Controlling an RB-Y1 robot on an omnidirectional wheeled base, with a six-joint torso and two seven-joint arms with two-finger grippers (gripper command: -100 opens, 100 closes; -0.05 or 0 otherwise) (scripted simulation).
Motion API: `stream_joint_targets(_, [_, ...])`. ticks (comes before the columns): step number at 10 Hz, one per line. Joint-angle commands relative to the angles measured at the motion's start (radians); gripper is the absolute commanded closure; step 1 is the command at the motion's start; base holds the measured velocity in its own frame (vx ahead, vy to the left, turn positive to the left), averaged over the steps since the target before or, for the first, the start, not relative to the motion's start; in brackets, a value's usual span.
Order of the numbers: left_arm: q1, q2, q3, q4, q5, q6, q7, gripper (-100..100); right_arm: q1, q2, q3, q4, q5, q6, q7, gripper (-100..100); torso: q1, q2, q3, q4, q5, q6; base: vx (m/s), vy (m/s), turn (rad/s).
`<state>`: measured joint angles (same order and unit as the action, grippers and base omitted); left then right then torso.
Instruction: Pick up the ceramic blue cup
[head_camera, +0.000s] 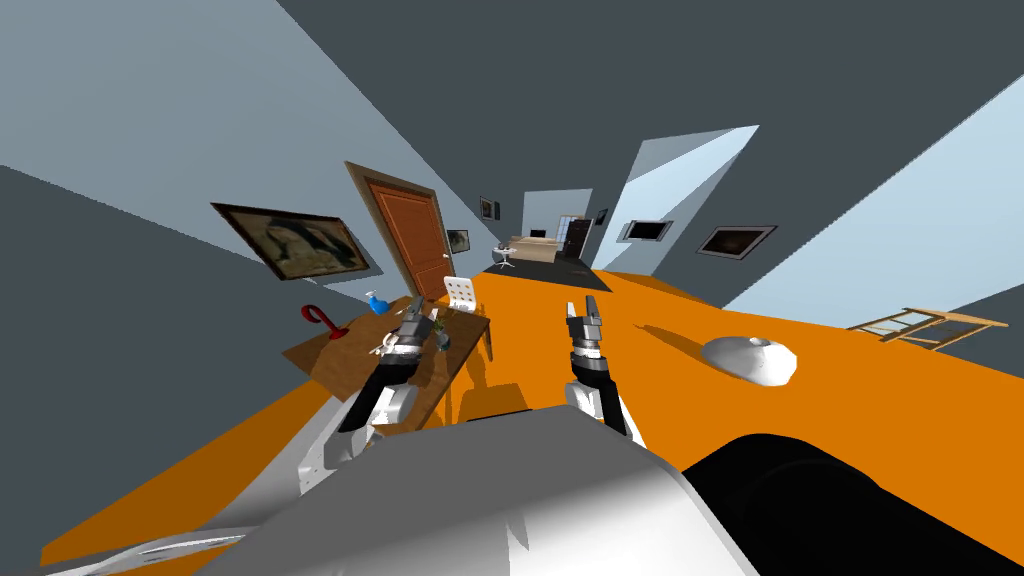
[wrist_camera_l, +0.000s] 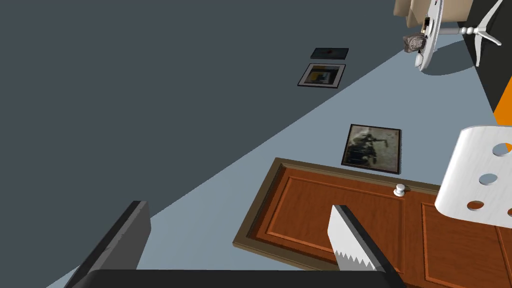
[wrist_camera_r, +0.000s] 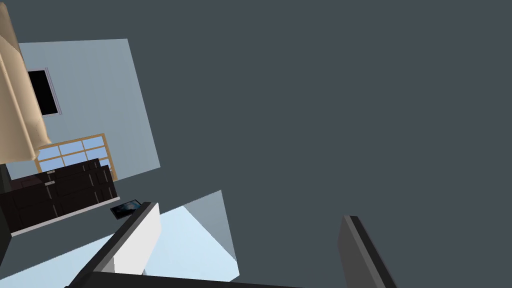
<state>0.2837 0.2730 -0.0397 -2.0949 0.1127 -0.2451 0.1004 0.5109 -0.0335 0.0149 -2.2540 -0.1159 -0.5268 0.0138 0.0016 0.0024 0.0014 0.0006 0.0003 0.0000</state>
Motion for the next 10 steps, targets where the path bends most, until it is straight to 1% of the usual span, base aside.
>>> stream_joint_targets(1, [-0.033,0.028,-0.009,0.05,0.038,0.05,0.015,-100,0.0,0.0,0.0,0.0,0.0,0.0,0.0,0,0.0,0.0,0.0,0.0,0.0,0.0,-0.043,0.01,-0.173])
stream_joint_targets(2, [-0.033,0.028,-0.009,0.05,0.038,0.055,0.015,-100,0.0,0.0,0.0,0.0,0.0,0.0,0.0,0,0.0,0.0,0.0,0.0,0.0,0.0,-0.036,0.01,-0.062])
stream_joint_targets(3, [-0.059,0.049,-0.014,0.089,0.065,0.088,0.027,-100,0.0,0.0,0.0,0.0,0.0,0.0,0.0,0,0.0,0.0,0.0,0.0,0.0,0.0,-0.036,0.003,-0.092])
stream_joint_targets(4, [-0.085,0.07,-0.02,0.131,0.092,0.111,0.038,-100,0.0,0.0,0.0,0.0,0.0,0.0,0.0,0,0.0,-0.001,0.0,0.0,0.0,0.0,-0.042,0.005,-0.162])
stream_joint_targets(5, [-0.085,0.07,-0.02,0.131,0.092,0.122,0.038,-100,0.0,0.0,0.0,0.0,0.0,0.0,0.0,0,0.0,0.0,0.0,0.0,0.0,0.0,-0.036,0.009,-0.048])
stream_joint_targets(6, [-0.111,0.09,-0.026,0.173,0.12,0.156,0.049,-100,0.0,0.0,0.0,0.0,0.0,0.0,0.0,0,0.0,0.0,0.0,0.0,0.0,-0.001,-0.031,0.01,-0.078])
stream_joint_targets(7, [-0.111,0.09,-0.026,0.173,0.12,0.156,0.049,-100,0.0,0.0,0.0,0.0,0.0,0.0,0.0,0,0.0,-0.001,0.0,0.0,0.0,0.0,-0.022,0.008,-0.05])
stream_joint_targets(8, [-0.137,0.111,-0.033,0.21,0.148,0.191,0.06,-100,0.0,0.0,0.0,0.0,0.0,0.0,0.0,0,0.0,-0.001,-0.001,0.0,0.0,-0.001,-0.023,0.008,-0.084])
stream_joint_targets(9, [-0.137,0.111,-0.033,0.217,0.148,0.191,0.06,-100,0.0,0.0,0.0,0.0,0.0,0.0,0.0,0,0.0,-0.001,-0.001,0.0,0.0,0.0,-0.022,0.009,-0.046])
stream_joint_targets(10, [-0.163,0.13,-0.041,0.254,0.176,0.225,0.071,-100,0.0,0.0,0.0,0.0,0.0,0.0,0.0,0,0.0,-0.001,-0.001,0.0,0.0,-0.001,-0.026,0.003,-0.09])
